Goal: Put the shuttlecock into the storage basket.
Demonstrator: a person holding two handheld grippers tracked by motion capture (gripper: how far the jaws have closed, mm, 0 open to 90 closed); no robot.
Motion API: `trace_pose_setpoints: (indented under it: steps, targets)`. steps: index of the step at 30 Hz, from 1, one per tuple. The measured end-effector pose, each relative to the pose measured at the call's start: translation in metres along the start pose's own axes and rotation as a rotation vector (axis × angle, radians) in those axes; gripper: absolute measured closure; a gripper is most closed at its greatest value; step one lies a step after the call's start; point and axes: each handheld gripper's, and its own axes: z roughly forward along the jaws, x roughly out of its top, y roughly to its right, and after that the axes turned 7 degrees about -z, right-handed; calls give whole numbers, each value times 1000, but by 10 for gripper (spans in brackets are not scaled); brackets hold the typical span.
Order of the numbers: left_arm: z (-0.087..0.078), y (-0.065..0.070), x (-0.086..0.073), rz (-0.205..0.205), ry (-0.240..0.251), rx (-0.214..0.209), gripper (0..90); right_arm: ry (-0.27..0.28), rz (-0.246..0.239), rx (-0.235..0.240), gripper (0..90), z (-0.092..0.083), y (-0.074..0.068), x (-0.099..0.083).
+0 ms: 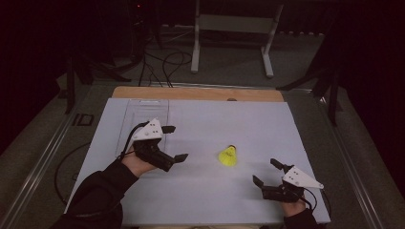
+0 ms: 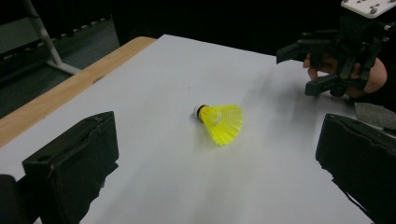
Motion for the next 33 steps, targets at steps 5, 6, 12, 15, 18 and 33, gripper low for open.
trace_pose_setpoints:
  steps: [5, 6, 12, 15, 18, 33]
  targets:
    - [16, 3, 6, 10, -10, -18, 0, 1, 4, 1, 88, 0, 0, 0]
    - [23, 4, 8, 12, -19, -33, 0, 2, 1, 2, 88, 0, 0, 0]
    - [43, 7, 14, 13, -39, -71, 0, 3, 3, 3, 88, -1, 0, 0]
    - [54, 8, 17, 17, -46, -79, 0, 5, 0, 5, 88, -1, 1, 0]
    - [64, 8, 18, 13, -51, -92, 0, 4, 2, 5, 89, -1, 1, 0]
    - [118, 11, 15, 21, -122, -117, 0, 5, 4, 12, 89, -1, 1, 0]
